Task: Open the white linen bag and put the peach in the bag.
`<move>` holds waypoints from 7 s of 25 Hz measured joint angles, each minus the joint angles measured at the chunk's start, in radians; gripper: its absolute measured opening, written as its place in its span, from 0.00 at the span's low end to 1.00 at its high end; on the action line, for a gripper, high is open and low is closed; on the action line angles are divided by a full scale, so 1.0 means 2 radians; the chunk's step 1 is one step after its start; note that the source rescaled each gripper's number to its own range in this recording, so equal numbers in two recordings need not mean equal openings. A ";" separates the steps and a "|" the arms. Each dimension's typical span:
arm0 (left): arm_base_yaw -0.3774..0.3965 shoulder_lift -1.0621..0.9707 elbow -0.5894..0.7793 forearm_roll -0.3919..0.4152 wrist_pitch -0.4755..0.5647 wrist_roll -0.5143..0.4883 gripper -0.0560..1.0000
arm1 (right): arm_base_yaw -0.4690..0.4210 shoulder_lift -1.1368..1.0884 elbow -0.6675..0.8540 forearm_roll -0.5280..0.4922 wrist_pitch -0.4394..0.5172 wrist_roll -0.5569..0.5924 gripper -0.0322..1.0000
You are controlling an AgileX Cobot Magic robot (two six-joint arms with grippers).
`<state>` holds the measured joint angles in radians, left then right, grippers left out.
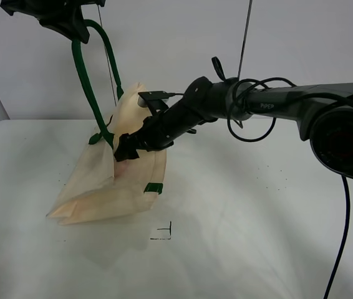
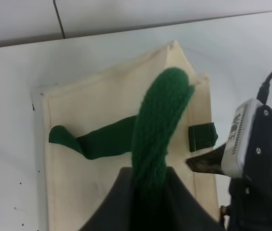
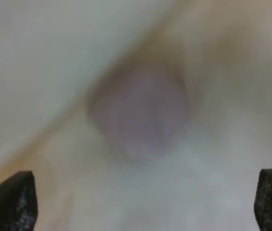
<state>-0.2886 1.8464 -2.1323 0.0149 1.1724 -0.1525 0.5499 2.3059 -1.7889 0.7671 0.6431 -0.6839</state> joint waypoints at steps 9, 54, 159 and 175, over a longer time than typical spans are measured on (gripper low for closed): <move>0.000 0.000 0.000 0.000 0.000 0.000 0.05 | -0.011 -0.021 -0.089 -0.265 0.171 0.278 1.00; 0.000 0.000 0.000 0.000 0.000 0.000 0.05 | -0.240 -0.430 0.291 -0.347 0.283 0.338 1.00; 0.139 -0.337 0.535 0.023 -0.002 0.056 1.00 | -0.239 -1.155 0.646 -0.392 0.194 0.353 1.00; 0.139 -0.702 0.816 0.022 -0.058 0.056 1.00 | -0.239 -1.155 0.646 -0.392 0.194 0.353 1.00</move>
<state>-0.0099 0.4421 -0.5003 0.0594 1.0555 -0.0400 0.0716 -0.0036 -0.4961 -0.0171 1.0302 0.0229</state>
